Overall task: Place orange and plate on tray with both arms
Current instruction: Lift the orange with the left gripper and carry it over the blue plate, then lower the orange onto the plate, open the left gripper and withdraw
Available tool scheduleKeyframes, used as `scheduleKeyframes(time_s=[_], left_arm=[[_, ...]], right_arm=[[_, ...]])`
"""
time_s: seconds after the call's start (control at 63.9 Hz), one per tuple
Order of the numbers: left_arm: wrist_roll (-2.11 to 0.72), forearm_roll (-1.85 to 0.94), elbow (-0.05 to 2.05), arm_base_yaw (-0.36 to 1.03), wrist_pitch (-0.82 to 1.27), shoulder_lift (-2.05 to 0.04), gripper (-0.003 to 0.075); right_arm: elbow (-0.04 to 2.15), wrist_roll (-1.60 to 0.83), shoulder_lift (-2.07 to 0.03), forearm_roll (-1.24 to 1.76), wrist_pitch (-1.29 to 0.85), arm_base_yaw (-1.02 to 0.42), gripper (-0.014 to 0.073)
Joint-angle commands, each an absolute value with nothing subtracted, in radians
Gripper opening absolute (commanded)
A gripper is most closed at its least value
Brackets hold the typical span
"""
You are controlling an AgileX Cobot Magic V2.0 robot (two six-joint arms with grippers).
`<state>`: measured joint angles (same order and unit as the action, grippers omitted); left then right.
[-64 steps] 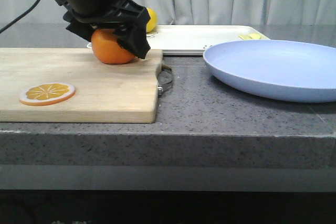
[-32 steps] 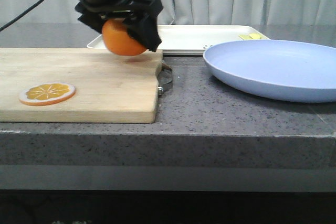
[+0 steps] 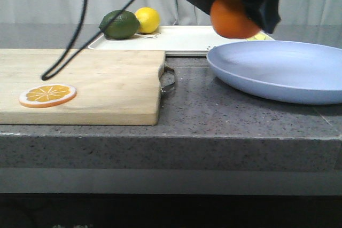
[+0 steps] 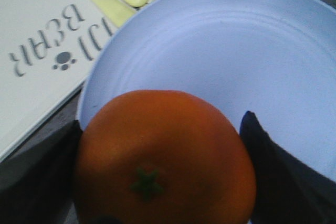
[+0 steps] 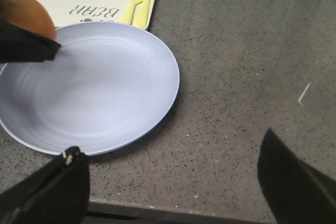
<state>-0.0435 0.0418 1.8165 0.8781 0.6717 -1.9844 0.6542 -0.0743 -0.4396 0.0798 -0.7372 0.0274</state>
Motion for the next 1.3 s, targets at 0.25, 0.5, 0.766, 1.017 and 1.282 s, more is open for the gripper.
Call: scheduleKeyframes(time_s=[0.25,0.5,0.766,1.017,1.282], left_arm=[[-0.045,0.042,1.999,0.944,0.614,-2.093,0.0489],[-0.033,0.033,2.009,0.944,0.626,-2.092,0.0632],[0.022,0.033,2.009,0.940,0.728,-1.973,0.0632],[0.022,0.051,1.867,0.940,0.729,-1.785,0.0631],[0.046,0.063,1.530,0.918,0.626,-1.516,0.0631]], right_arm=[[0.688,-0.080,-0.455,0.080,-0.671,0.034,0.0653],[0.688,-0.080,-0.455,0.080,-0.677,0.034,0.0653],[0.688,-0.080,-0.455,0.080,-0.689,0.034,0.0653],[0.688,-0.080,-0.455,0.080,-0.684,0.034,0.0653],[0.678,-0.080,-0.455,0.080,-0.681,0.034,0.0653]])
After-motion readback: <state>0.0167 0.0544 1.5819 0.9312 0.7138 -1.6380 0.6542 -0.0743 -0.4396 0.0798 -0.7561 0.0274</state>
